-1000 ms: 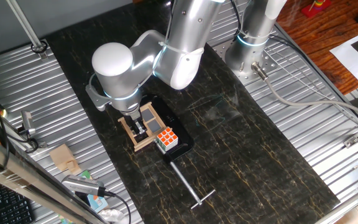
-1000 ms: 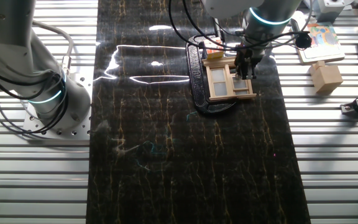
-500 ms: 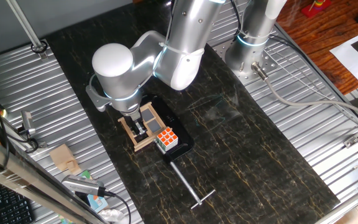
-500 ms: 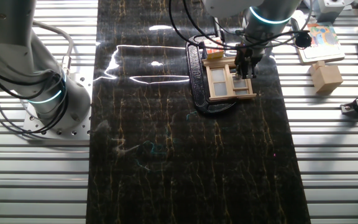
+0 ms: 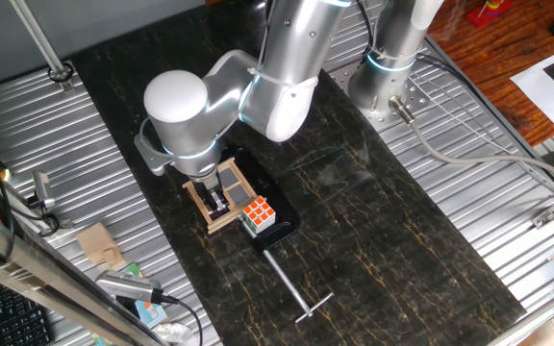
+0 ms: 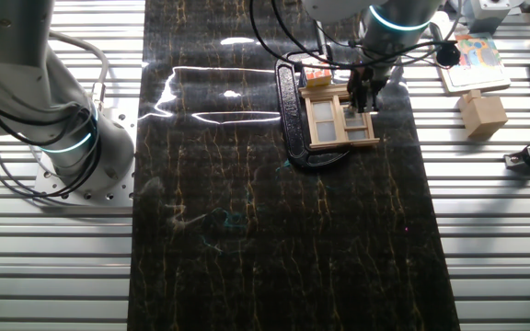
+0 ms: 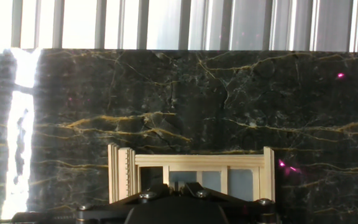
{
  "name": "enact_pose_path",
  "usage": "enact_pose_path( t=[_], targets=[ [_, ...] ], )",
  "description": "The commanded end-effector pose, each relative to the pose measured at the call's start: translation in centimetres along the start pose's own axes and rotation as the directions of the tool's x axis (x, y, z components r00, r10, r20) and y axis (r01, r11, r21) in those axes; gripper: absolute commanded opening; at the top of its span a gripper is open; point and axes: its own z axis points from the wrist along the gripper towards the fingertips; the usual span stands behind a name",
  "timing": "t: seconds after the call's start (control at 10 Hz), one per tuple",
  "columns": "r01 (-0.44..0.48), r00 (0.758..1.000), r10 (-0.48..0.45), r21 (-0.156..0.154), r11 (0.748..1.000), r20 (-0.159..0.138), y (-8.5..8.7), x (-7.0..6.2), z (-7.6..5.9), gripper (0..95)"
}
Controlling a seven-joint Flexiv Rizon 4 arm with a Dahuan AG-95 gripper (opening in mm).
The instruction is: Close a sliding window
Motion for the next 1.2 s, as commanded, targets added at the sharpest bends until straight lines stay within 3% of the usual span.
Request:
enact_pose_path(
  t=[0.1, 0.4, 1.2],
  targets=[
    [-0.009, 1.000, 0.009, -0.001, 1.000, 0.003, 0.3, 0.0, 0.1, 0.0],
    [-0.014, 1.000, 0.014, -0.001, 1.000, 0.001, 0.7, 0.0, -0.2, 0.0],
    [0.004, 1.000, -0.004, 0.003, 1.000, 0.002, -0.5, 0.0, -0.5, 0.0]
  ],
)
